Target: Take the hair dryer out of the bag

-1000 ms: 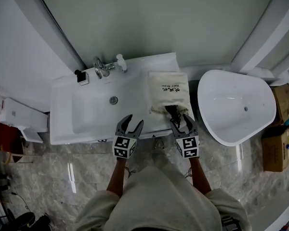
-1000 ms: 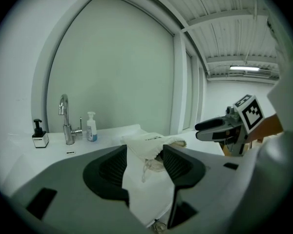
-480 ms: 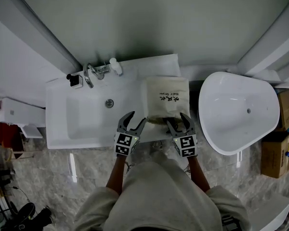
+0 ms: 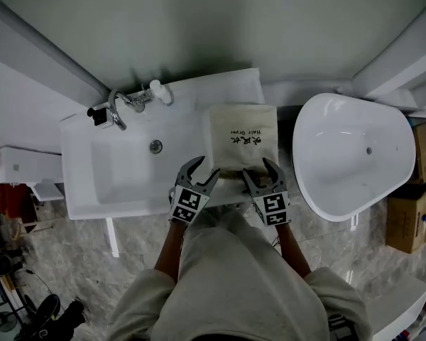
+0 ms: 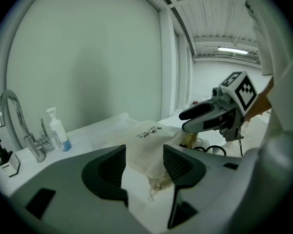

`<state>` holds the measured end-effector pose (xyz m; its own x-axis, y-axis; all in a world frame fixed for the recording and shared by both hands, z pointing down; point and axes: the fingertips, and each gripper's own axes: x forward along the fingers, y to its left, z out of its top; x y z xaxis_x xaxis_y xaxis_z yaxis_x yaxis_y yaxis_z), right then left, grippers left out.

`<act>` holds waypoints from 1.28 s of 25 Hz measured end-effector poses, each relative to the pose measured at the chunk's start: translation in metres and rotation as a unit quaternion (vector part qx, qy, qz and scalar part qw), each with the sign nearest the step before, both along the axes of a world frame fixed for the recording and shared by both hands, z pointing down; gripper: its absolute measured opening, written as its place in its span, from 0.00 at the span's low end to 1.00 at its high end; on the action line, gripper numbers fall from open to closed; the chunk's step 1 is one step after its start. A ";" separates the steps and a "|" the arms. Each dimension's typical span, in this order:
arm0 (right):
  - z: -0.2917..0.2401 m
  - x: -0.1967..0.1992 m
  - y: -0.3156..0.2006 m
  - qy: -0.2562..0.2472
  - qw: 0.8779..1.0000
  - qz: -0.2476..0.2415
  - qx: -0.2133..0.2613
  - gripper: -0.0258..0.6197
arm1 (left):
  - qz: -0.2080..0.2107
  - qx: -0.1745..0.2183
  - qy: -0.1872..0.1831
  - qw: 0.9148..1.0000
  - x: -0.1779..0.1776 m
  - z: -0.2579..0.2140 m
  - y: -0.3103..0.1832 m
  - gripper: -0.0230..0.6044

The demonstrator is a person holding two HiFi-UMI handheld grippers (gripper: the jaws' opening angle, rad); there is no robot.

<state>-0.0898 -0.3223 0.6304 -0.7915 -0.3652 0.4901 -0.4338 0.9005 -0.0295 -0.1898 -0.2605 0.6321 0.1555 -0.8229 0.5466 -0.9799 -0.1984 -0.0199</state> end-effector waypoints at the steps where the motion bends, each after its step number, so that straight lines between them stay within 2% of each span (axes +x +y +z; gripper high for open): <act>1: 0.001 0.000 -0.001 0.000 1.000 0.002 -0.001 0.44 | 0.011 -0.004 -0.004 1.000 0.002 0.003 -0.001 0.38; 7: 0.006 0.005 0.000 0.009 1.000 0.027 -0.002 0.44 | 0.098 -0.022 -0.052 0.994 0.020 0.018 -0.008 0.39; 11: 0.007 0.010 0.004 0.017 0.998 0.059 0.001 0.44 | 0.167 -0.026 -0.075 0.983 0.031 0.025 -0.016 0.39; 18: 0.009 0.016 0.021 0.034 0.991 0.129 0.001 0.44 | 0.270 -0.024 -0.076 0.960 0.044 0.032 -0.021 0.39; 28: 0.017 0.030 0.052 0.061 0.975 0.213 -0.007 0.44 | 0.358 -0.026 -0.072 0.930 0.062 0.043 -0.024 0.39; 32: 0.022 0.035 0.068 0.085 0.972 0.220 -0.018 0.45 | 0.369 -0.029 -0.091 0.924 0.066 0.048 -0.031 0.38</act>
